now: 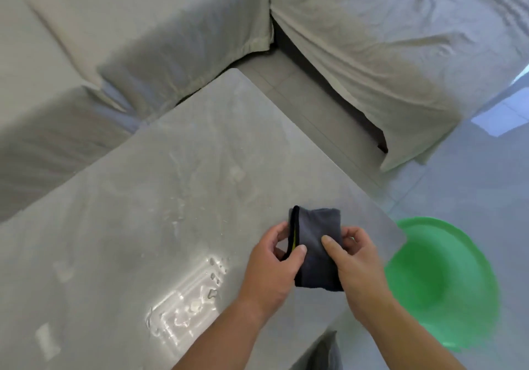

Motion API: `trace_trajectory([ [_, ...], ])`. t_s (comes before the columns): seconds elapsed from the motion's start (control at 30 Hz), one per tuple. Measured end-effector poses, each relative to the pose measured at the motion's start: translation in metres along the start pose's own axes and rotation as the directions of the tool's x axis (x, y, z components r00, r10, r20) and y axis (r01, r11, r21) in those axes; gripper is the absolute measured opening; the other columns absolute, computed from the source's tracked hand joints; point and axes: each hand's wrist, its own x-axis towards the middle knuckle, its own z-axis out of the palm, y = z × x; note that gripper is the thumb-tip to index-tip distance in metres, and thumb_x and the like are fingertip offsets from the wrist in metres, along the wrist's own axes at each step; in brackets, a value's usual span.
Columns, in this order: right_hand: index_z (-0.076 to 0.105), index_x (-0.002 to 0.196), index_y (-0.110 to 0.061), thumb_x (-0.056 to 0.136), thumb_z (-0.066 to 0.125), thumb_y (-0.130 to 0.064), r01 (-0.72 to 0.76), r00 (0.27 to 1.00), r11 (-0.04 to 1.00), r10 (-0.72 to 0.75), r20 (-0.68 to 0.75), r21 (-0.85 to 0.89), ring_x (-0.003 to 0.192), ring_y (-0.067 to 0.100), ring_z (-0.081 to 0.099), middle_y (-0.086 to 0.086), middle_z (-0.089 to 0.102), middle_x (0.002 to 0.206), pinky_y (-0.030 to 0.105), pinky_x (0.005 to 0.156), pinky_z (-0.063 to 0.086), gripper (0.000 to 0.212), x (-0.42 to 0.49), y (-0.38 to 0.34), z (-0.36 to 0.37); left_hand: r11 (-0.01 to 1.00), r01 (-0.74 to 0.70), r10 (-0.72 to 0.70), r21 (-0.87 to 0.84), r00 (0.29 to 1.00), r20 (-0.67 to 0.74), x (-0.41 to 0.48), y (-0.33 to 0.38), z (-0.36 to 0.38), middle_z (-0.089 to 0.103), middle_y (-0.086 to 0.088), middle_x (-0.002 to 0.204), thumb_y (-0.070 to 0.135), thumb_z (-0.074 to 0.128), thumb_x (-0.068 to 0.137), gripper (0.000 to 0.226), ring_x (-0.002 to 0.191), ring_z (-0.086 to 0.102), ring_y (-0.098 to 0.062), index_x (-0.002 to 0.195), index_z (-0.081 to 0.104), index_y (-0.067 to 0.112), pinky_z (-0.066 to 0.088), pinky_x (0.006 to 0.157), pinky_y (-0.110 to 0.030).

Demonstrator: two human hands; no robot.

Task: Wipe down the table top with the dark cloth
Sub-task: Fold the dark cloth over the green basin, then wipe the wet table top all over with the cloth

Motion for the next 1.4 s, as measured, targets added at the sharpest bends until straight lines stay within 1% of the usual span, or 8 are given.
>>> trace_trajectory([
  [0.17,0.059,0.108,-0.022,0.095,0.064,-0.011,0.025,0.987,0.988,0.0,0.16,-0.151,0.081,0.02,0.075,-0.003,0.077,0.093,0.037,0.058,0.06,0.018,0.023,-0.032,0.07,0.999,-0.033,0.034,0.008,0.996,-0.08,0.02,0.014,-0.054,0.069,0.029,0.103,0.01,0.06,0.095,0.049,0.082,0.068,-0.004,0.135,0.052,0.037,0.057,0.075,-0.021],
  [0.4,0.061,0.116,-0.029,0.1,0.055,-0.013,0.077,0.954,0.957,0.011,0.299,-0.279,0.085,0.01,0.073,-0.008,0.074,0.102,0.027,0.061,0.059,0.023,0.095,-0.063,0.123,1.0,0.017,-0.015,0.01,0.99,-0.139,0.072,0.026,-0.072,0.068,0.012,0.103,0.015,0.058,0.097,0.064,0.093,0.065,0.004,0.147,0.035,0.047,0.048,0.077,-0.008],
  [0.7,0.055,0.121,-0.036,0.1,0.05,-0.014,0.378,0.903,0.798,-0.208,0.376,-0.469,0.1,0.01,0.065,-0.018,0.065,0.108,0.035,0.077,0.06,0.03,0.199,-0.111,0.158,0.992,-0.006,-0.018,-0.127,0.982,-0.187,0.172,0.057,-0.061,0.061,0.046,0.102,0.027,0.051,0.102,0.051,0.098,0.063,0.006,0.146,0.035,0.048,0.049,0.097,-0.022],
  [0.77,0.051,0.127,-0.038,0.099,0.05,-0.017,0.467,0.875,0.703,-0.28,0.394,-0.537,0.11,0.012,0.061,-0.017,0.062,0.116,0.038,0.087,0.056,0.035,0.218,-0.12,0.167,0.997,-0.02,0.006,-0.074,0.982,-0.191,0.191,0.065,-0.065,0.058,0.035,0.127,0.029,0.052,0.1,0.056,0.116,0.057,0.005,0.149,0.032,0.046,0.044,0.104,-0.024],
  [0.83,0.039,0.143,-0.034,0.096,0.052,-0.021,0.555,0.83,0.433,-0.353,0.433,-0.71,0.135,0.022,0.04,-0.004,0.046,0.144,0.047,0.112,0.037,0.05,0.235,-0.124,0.176,0.991,-0.028,0.06,0.127,0.965,-0.256,0.205,0.067,-0.075,0.05,0.018,0.142,0.03,0.054,0.099,0.056,0.13,0.045,-0.001,0.15,0.034,0.04,0.038,0.109,-0.026],
  [1.0,0.022,0.157,-0.026,0.1,0.046,-0.039,0.697,0.67,-0.039,-0.317,0.671,-0.716,0.152,0.033,0.002,0.007,0.003,0.167,0.05,0.124,0.009,0.063,0.246,-0.102,0.185,0.729,0.161,0.157,0.665,0.907,-0.391,0.199,0.036,-0.11,0.015,-0.001,0.165,0.041,0.047,0.099,0.06,0.152,0.006,-0.02,0.153,0.028,0.022,0.008,0.123,-0.034],
  [1.23,0.016,0.158,-0.019,0.099,0.031,-0.052,0.677,0.607,-0.275,-0.318,0.729,-0.683,0.152,0.041,-0.002,0.017,0.004,0.166,0.056,0.123,0.007,0.07,0.256,-0.068,0.195,0.586,0.261,0.046,0.767,0.934,-0.353,0.189,0.0,-0.11,-0.04,-0.003,0.158,0.061,0.017,0.099,0.077,0.143,-0.04,-0.018,0.156,-0.016,0.02,-0.018,0.119,-0.036],
  [1.4,-0.004,0.158,-0.026,0.099,0.032,-0.043,0.645,0.668,-0.176,-0.341,0.661,-0.743,0.152,0.038,-0.008,0.009,-0.011,0.167,0.05,0.124,-0.003,0.071,0.306,-0.122,0.253,0.599,0.235,0.014,0.765,0.953,-0.303,0.191,-0.007,-0.107,-0.051,-0.005,0.15,0.072,0.0,0.088,0.086,0.134,-0.051,-0.02,0.147,-0.032,0.019,-0.023,0.118,-0.042],
])
